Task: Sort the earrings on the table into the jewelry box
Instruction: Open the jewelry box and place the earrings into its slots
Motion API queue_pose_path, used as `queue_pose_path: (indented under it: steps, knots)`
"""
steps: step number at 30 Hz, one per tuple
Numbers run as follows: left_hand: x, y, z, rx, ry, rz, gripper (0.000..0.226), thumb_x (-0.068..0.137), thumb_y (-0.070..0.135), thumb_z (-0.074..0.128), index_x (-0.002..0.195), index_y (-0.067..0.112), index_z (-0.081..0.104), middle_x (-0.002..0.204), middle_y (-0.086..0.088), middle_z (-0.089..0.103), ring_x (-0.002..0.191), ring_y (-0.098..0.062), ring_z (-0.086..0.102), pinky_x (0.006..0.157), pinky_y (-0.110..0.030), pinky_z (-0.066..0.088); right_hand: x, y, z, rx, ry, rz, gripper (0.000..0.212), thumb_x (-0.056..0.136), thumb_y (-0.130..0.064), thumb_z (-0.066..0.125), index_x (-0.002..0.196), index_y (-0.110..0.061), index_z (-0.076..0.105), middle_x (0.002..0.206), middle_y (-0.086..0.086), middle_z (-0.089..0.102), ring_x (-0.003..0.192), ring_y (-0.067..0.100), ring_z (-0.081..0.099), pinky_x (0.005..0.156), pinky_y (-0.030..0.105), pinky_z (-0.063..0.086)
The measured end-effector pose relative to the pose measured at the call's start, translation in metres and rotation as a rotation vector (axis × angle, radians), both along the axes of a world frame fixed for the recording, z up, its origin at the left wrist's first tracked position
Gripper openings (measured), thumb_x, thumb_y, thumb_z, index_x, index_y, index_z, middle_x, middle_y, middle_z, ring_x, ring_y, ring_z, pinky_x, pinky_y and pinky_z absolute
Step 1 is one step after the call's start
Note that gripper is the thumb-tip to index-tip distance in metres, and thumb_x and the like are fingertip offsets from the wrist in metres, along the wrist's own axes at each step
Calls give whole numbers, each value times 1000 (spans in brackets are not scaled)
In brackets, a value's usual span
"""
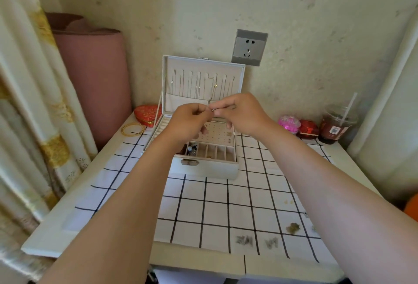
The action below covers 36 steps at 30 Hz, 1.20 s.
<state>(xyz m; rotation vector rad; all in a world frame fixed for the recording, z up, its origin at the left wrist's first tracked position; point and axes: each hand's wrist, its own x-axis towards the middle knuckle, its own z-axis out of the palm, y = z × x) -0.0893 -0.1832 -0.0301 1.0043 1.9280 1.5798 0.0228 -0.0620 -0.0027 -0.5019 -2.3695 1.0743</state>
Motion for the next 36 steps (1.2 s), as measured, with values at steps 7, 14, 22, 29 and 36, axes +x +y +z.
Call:
queue_pose_path:
  steps: [7, 14, 22, 29, 36]
  knots:
    - [-26, 0, -3, 74, -53, 110, 14, 94, 18, 62, 106, 16, 69, 91, -1, 68, 51, -10, 59, 44, -17, 44, -34, 22, -9, 48, 35, -101, 12, 85, -13, 78, 97, -13, 79, 94, -3, 75, 53, -4, 62, 55, 17, 51]
    - [-49, 3, -18, 23, 33, 174, 10, 88, 17, 70, 97, 16, 65, 96, -4, 70, 54, -14, 68, 52, -17, 51, -52, 43, -41, 312, -187, -192, 4, 81, -28, 81, 83, -25, 80, 87, -12, 74, 85, 5, 68, 81, 35, 58]
    - [-60, 5, -27, 71, 11, 218, 8, 88, 17, 70, 95, 12, 68, 79, 4, 66, 57, -11, 65, 47, -15, 45, -65, 47, -53, 461, -257, -147, 5, 84, -32, 78, 83, -27, 78, 84, -15, 72, 80, 4, 66, 75, 32, 56]
    - [-56, 6, -29, 84, -6, 190, 9, 89, 16, 70, 96, 11, 68, 79, 1, 64, 57, -10, 61, 57, -18, 53, -61, 53, -54, 417, -289, -88, 7, 83, -34, 78, 81, -28, 79, 83, -15, 70, 82, 4, 65, 79, 35, 56]
    - [-52, 5, -24, 93, -91, 181, 12, 89, 17, 70, 100, 11, 70, 87, 1, 67, 53, -4, 61, 55, -12, 51, -56, 57, -46, 240, -299, 21, 16, 95, -13, 64, 99, -23, 77, 98, -13, 69, 90, -3, 61, 86, 19, 50]
